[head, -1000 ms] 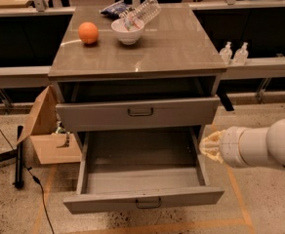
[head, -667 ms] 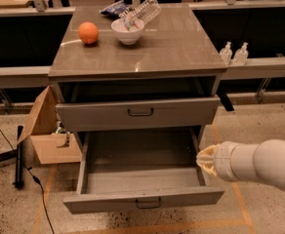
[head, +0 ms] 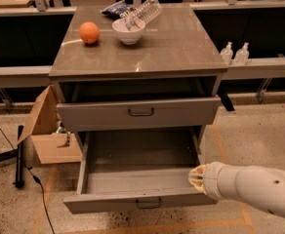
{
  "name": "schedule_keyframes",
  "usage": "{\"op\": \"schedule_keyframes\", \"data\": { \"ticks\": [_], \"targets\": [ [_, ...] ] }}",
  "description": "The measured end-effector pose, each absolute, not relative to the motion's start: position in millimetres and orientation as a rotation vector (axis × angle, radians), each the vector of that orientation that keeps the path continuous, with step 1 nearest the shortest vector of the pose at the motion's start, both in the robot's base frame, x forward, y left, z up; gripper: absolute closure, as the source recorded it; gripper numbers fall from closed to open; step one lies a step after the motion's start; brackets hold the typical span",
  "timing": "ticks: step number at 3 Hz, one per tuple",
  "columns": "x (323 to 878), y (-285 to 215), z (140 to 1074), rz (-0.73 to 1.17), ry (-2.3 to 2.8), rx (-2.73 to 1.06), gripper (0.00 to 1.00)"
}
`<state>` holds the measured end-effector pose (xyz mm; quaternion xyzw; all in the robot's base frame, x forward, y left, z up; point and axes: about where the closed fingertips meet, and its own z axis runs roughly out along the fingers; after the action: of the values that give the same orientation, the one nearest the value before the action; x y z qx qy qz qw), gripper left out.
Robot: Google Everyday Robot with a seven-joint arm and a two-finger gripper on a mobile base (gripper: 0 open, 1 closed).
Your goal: Close middle drawer
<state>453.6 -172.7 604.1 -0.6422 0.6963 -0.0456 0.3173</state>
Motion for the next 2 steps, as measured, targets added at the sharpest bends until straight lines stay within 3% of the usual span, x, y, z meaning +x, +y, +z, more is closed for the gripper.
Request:
{"op": "schedule_keyframes", "data": {
  "ticks": [2],
  "targets": [
    [436.5, -153.4, 532.8, -0.052, 1.848, -1.714, 1.00]
  ]
}}
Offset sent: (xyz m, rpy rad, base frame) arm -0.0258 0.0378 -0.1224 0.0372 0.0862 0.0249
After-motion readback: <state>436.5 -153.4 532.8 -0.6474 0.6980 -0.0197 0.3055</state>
